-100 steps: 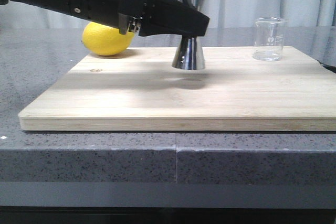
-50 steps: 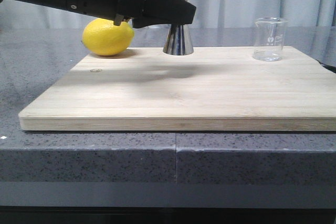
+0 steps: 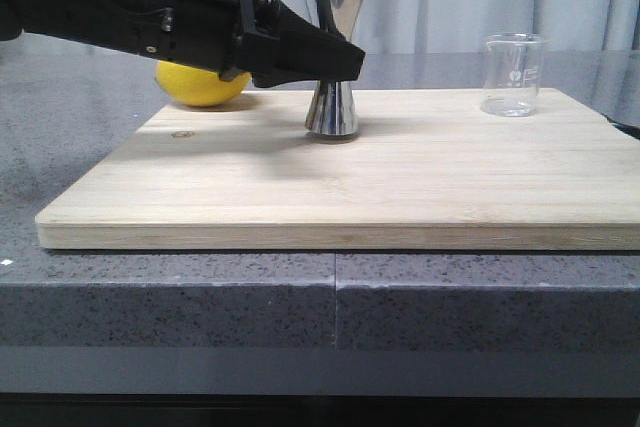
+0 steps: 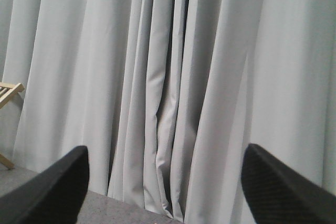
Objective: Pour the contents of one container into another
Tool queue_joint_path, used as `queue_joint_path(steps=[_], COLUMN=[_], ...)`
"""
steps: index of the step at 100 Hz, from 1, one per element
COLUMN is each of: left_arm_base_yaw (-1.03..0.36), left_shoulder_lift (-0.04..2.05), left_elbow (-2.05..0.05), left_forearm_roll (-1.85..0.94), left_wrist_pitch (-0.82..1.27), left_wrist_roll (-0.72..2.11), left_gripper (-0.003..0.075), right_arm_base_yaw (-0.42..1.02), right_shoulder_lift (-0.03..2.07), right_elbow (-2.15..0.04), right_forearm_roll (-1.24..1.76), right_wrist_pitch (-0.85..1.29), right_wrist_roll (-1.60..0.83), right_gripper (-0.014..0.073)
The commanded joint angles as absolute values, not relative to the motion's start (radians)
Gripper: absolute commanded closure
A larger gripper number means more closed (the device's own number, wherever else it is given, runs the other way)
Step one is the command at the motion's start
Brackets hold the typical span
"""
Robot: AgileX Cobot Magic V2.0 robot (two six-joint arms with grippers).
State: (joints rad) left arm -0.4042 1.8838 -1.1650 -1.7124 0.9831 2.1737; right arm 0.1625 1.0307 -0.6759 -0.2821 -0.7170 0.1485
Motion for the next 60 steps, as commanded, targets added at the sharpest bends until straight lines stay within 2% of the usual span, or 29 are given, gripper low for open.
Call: queue_joint_path(steps=[1,60], left_arm_base_yaw=[-0.396,-0.353], left_shoulder_lift=[1.838,1.838], left_elbow=[-1.192,-1.188], left_forearm_roll=[-1.787,-1.781], left_wrist_pitch=[1.044,1.06], left_wrist_roll=[2.179,2.178], left_gripper=[0.0734,0.0734], right_arm_base_yaw=[0.16,0.16], right_shoulder_lift=[1.006,1.006], right_elbow=[-0.695,-0.695], right_forearm_roll=[-0.268,-0.268], right_wrist_pitch=[-0.77,-0.77], right_wrist_roll=[0.149,0.149], right_gripper=[0.006,0.006])
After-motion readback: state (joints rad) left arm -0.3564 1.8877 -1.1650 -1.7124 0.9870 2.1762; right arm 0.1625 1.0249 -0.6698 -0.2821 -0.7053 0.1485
